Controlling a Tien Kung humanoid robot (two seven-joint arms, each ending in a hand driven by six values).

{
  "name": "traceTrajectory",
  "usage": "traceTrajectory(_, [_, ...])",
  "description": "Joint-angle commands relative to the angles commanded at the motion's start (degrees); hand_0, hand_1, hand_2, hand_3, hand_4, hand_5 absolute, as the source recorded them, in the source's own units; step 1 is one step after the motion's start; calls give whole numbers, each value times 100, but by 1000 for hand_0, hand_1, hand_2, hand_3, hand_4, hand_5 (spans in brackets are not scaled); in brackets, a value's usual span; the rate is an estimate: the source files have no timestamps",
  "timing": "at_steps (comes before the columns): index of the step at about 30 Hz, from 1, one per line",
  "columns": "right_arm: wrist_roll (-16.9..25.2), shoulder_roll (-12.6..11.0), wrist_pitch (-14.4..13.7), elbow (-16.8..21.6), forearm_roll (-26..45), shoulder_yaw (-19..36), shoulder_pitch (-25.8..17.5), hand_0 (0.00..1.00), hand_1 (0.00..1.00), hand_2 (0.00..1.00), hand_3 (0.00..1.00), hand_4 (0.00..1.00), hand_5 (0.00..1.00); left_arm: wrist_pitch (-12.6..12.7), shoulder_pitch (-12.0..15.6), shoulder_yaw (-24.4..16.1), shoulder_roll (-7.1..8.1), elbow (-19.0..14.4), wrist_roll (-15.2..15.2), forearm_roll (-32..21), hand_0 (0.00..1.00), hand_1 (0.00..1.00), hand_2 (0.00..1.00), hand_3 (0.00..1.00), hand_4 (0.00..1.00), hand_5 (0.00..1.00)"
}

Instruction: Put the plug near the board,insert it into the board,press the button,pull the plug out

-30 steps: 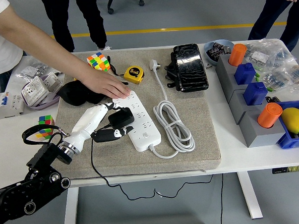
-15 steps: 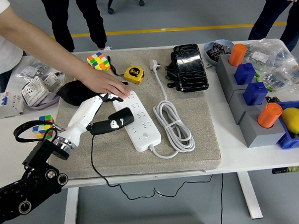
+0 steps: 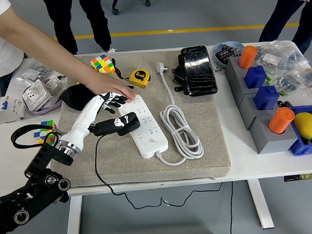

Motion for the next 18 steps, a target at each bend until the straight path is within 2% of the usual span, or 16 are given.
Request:
traceTrajectory(1, [1, 2, -1, 2, 0, 7, -1, 567, 644, 618, 539, 915, 468, -6, 1, -4, -1, -25, 11, -15, 347, 511, 538, 693, 918, 557])
traceTrajectory(6, [-2, 6, 1, 25, -22, 18, -11, 567, 644, 618, 539, 915, 468, -112, 12, -39, 4, -163, 175, -81, 347, 511, 538, 693, 918, 557])
traceTrajectory(7, [-4, 3, 1, 25, -23, 12, -12, 567, 644, 618, 538, 916, 469, -143, 13, -52, 9, -221, 235, -107, 263, 416, 433, 696, 927, 564])
traceTrajectory(12, [-5, -2, 0, 16, -16, 20, -13, 567, 644, 618, 538, 916, 469, -272, -3, -102, 14, -420, 522, -57, 263, 416, 433, 696, 927, 564])
traceTrajectory(13, [-6, -4, 0, 15, -18, 24, -11, 567, 644, 618, 539, 916, 469, -327, -8, -116, 15, -473, 619, -45, 207, 290, 282, 722, 933, 566])
traceTrajectory(18, [-8, -12, 3, 19, -26, 33, -7, 567, 644, 618, 539, 916, 469, -605, -18, -176, 21, -686, 1044, 56, 207, 290, 282, 722, 933, 566])
